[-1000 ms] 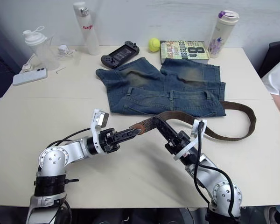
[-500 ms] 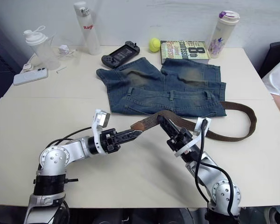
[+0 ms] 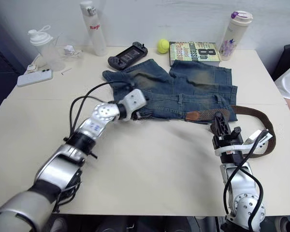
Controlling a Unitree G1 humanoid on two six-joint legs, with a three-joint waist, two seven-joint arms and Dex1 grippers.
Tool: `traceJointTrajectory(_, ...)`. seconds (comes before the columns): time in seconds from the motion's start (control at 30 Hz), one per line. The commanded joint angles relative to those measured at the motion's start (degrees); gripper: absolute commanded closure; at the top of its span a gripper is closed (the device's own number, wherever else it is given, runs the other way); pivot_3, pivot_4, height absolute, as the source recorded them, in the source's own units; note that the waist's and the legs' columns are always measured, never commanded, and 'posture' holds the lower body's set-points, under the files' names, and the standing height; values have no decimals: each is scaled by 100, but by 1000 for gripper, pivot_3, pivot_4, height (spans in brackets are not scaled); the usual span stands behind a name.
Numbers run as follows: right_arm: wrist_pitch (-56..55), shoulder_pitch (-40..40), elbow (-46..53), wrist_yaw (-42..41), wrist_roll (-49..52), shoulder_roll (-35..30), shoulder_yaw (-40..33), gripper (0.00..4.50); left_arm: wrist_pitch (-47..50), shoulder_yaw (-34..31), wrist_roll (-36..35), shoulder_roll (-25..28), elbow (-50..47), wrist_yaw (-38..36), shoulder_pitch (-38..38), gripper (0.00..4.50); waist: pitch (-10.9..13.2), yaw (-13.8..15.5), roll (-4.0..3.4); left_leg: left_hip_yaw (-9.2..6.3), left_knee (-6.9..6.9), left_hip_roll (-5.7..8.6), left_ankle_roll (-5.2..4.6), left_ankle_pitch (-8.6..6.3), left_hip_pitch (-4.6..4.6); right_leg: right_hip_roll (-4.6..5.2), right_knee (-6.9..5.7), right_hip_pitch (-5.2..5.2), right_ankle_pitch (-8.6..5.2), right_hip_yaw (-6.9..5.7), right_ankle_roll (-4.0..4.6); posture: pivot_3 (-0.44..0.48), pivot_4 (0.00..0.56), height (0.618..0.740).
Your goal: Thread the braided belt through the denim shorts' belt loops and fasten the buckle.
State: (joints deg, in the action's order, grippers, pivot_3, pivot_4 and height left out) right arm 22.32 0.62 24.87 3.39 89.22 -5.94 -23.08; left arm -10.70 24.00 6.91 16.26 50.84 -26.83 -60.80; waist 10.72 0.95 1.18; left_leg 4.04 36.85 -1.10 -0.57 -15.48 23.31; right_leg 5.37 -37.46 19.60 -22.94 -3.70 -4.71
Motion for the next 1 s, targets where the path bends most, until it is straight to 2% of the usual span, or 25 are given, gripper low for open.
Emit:
traceJointTrajectory(0.03, -205, -14, 357, -159, 155, 102, -75, 4500, -748, 231, 826, -336, 1241, 959, -434, 1355, 0, -22, 0, 1, -3, -1, 0, 0, 0, 0, -10, 0, 0, -1, -1, 0, 150, 740)
traceJointTrajectory(0.07, -222, -21, 369, -177, 143, 111, -60, 4500, -890, 197, 874, -408, 1410, 1013, -515, 1756, 0, -33, 0, 3, -5, -1, 0, 0, 1, 1, -11, 3, 0, 0, -1, 0, 150, 740)
traceJointTrajectory(0.13, -232, -49, 391, -193, 155, 113, -38, 4500, -1059, 84, 886, -491, 1616, 894, -584, 2131, 0, -47, 1, 2, -8, -2, 1, 1, 4, 1, -12, 6, -1, -3, -2, 0, 150, 740)
traceJointTrajectory(0.3, -257, -102, 423, -207, 175, 81, -41, 4500, -1163, -274, 746, -471, 1762, 622, -511, 4443, 0, -91, 0, 1, 0, -1, -1, 4, 4, 3, -14, 5, -1, -5, -2, 0, 150, 740)
traceJointTrajectory(0.57, -200, -191, 374, -171, 168, -15, 30, 4500, -1024, -1048, 321, -404, 1612, 104, -345, 4443, 0, -99, 0, 0, 2, -1, 0, 5, 5, 3, -19, 5, -1, -7, -2, 0, 150, 740)
traceJointTrajectory(0.73, -220, -152, 352, -159, 102, 23, 122, 4500, -634, -1469, -209, -499, 1429, -1092, -184, 4443, 0, -99, 0, -1, 4, 0, -1, 5, 5, 3, -21, 4, -1, -11, -2, 0, 150, 740)
traceJointTrajectory(0.83, -258, -140, 349, -120, 69, 59, 181, 4500, -425, -1648, -404, -480, 1283, -1499, -96, 4443, 0, -103, 0, -1, 6, 0, 0, 5, 5, 3, -24, 5, -1, -11, -2, 0, 150, 740)
traceJointTrajectory(0.93, -295, -132, 362, -107, -11, 95, 266, 4500, -417, -1568, -374, -440, 1106, -1962, -15, 3528, 0, -101, 0, -2, 8, 0, -1, 5, 5, 3, -24, 3, -1, -11, -2, 0, 150, 740)
traceJointTrajectory(1.0, -315, -112, 370, -103, -53, 119, 299, 4500, -417, -1446, -171, -423, 1169, -1909, -22, 2605, 0, -99, 0, -2, 8, 0, -1, 5, 5, 3, -24, 3, -1, -11, -2, 0, 150, 740)
